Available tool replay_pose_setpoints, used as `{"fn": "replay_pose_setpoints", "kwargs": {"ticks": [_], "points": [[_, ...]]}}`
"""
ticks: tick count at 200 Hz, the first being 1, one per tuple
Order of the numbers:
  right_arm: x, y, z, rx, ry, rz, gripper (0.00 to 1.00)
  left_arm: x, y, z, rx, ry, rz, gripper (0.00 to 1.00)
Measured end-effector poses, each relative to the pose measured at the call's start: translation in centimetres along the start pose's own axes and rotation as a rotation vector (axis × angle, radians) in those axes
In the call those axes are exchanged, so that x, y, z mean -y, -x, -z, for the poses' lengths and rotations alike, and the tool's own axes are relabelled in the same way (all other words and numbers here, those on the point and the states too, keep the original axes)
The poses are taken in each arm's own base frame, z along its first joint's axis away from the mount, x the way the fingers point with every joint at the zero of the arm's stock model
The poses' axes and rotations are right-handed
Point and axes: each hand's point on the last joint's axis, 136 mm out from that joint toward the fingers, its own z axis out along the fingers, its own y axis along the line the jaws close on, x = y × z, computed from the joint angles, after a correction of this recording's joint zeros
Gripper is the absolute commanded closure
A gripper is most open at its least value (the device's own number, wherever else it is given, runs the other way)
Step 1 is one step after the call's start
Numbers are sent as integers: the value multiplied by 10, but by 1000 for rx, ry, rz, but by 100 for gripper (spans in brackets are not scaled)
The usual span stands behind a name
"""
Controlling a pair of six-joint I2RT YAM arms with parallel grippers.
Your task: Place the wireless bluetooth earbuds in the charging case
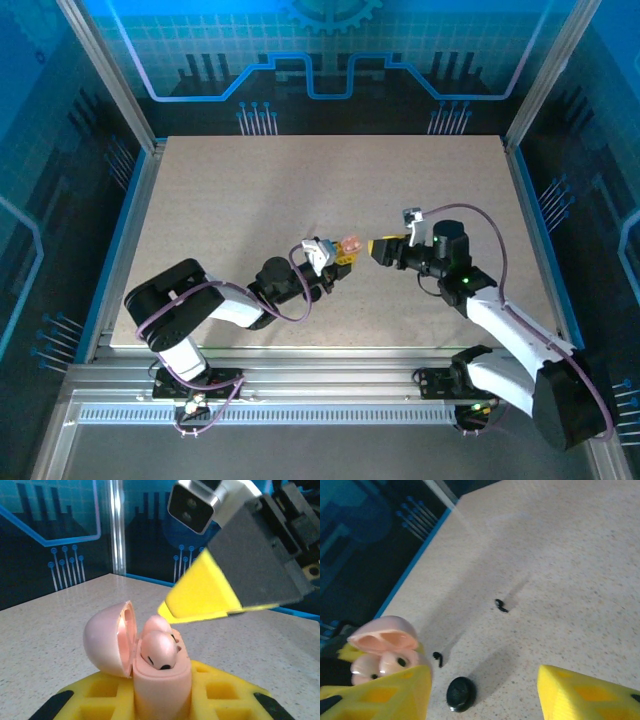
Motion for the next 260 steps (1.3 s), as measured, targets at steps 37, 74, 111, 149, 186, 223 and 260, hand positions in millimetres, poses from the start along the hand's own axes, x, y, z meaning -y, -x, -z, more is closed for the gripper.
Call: {"fn": "replay_pose_setpoints", "kwargs": {"ticks": [37, 74, 111, 149, 186, 223, 260], "points": [[-32, 3, 15, -24, 183, 114, 33, 20, 0, 1, -4, -117, -5, 78], [-59, 13, 27, -65, 334, 176, 32, 34, 2, 4, 1, -198, -5, 77], [-66, 8, 23, -159, 419, 139, 31, 41, 4, 5, 4, -241, 0, 77], [-60, -2, 16, -227, 439, 84, 32, 45, 7, 6, 10, -265, -2, 77], [-66, -7, 16, -272, 498, 80, 38, 46, 8, 6, 10, -269, 15, 77], [-76, -10, 23, -300, 562, 107, 48, 46, 11, 5, 19, -268, 32, 76], [-81, -9, 30, -299, 594, 159, 54, 46, 12, 5, 21, -264, 45, 76]]}}
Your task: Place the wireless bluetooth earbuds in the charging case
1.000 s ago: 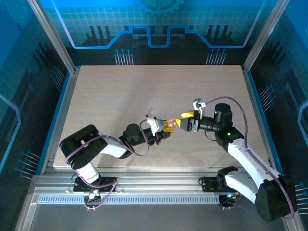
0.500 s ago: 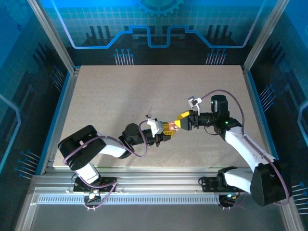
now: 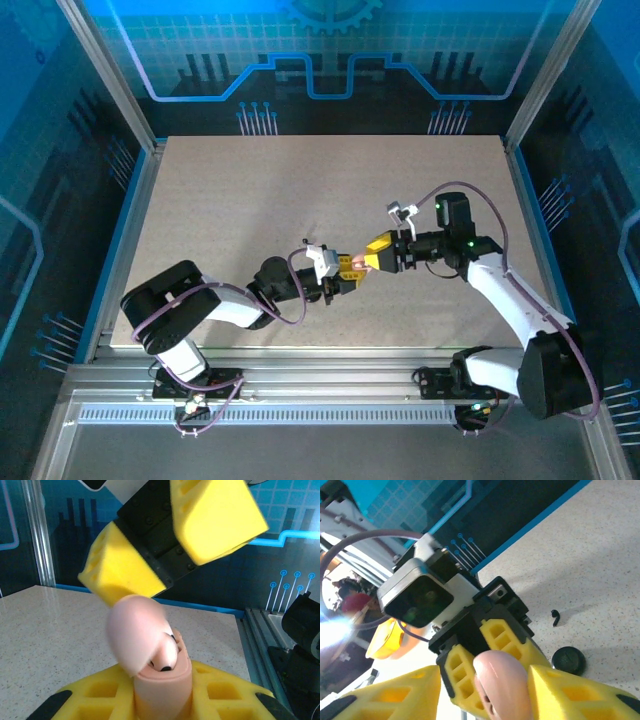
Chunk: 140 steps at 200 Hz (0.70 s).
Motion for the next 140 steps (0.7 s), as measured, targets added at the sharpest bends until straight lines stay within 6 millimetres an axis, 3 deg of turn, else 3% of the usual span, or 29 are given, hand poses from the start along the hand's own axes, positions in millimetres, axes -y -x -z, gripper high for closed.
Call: {"fn": "replay_pose_setpoints", "kwargs": {"ticks": [24, 76, 140], "points": [[-6, -3, 2, -4, 19, 10, 55, -1, 1, -1, 2, 5, 0, 76], [-5, -2, 8, 17, -105, 119, 40, -4, 8, -4, 18, 9, 15, 76], [-7, -3, 12, 37, -177, 373, 45, 0, 13, -7, 30, -24, 32, 76]]}}
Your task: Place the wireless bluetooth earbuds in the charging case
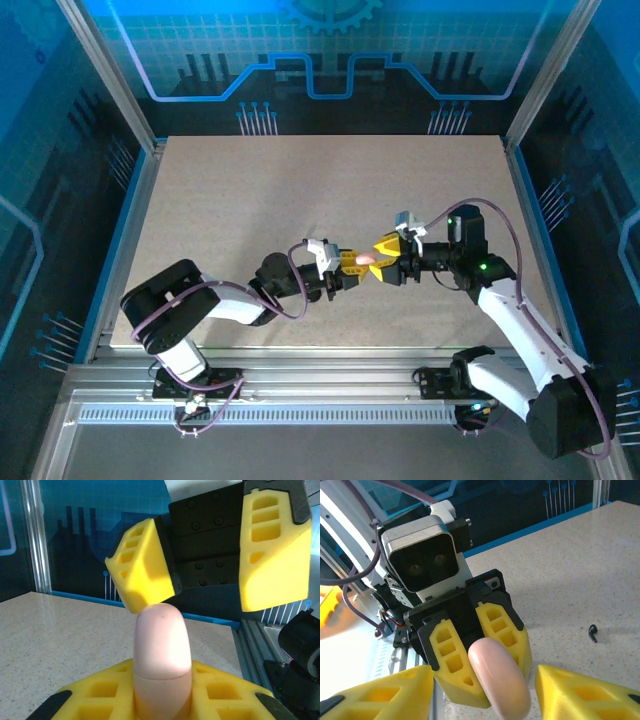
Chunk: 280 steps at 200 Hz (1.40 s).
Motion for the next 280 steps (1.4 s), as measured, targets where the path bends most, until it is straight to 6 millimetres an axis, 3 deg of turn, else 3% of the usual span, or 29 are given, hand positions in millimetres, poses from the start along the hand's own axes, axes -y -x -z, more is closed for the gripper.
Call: {"fn": "replay_pose_setpoints", "kwargs": {"ticks": [97, 125, 156, 179, 188, 209, 248, 280], "points": [[2, -7, -10, -15, 69, 115, 65, 9, 3, -2, 2, -59, 21, 76], [1, -6, -10, -16, 89, 125, 78, 9, 3, -2, 0, -62, 23, 76], [1, -6, -10, -21, 89, 140, 85, 9, 3, -1, 1, -67, 17, 64], [5, -9, -10, -36, 60, 128, 85, 5, 4, -1, 6, -40, 6, 44], [10, -10, -10, -47, 33, 121, 85, 1, 2, 1, 5, -15, 4, 37], [25, -16, -8, -83, -50, 80, 86, -10, -5, 9, -6, 64, 21, 36], [66, -28, -2, -177, -233, -66, 84, -39, -20, 36, -28, 238, 101, 36], [109, -53, 8, -288, -388, -285, 83, -53, -28, 59, -68, 374, 192, 42]]}}
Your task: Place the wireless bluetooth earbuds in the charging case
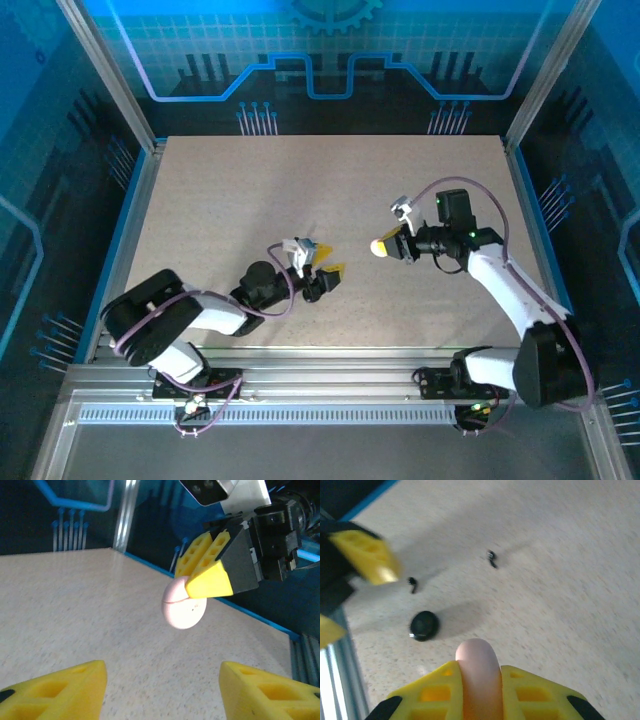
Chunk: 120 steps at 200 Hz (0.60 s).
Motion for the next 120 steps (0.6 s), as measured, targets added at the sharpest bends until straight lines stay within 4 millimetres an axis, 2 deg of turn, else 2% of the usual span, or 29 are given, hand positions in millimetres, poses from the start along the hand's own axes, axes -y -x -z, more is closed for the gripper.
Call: {"fn": "replay_pose_setpoints", "kwargs": {"ticks": [25, 45, 76, 120], "points": [[39, -10, -9, -91, -82, -168, 83, -15, -2, 9, -70, 116, 75, 43], [62, -25, -17, -160, -102, -288, 82, -28, -9, 13, -177, 229, 140, 43], [85, -47, -31, -276, -97, -415, 81, -41, -22, 26, -366, 379, 230, 43], [112, -74, -45, -418, -104, -530, 79, -49, -65, 55, -708, 568, 352, 37]]}}
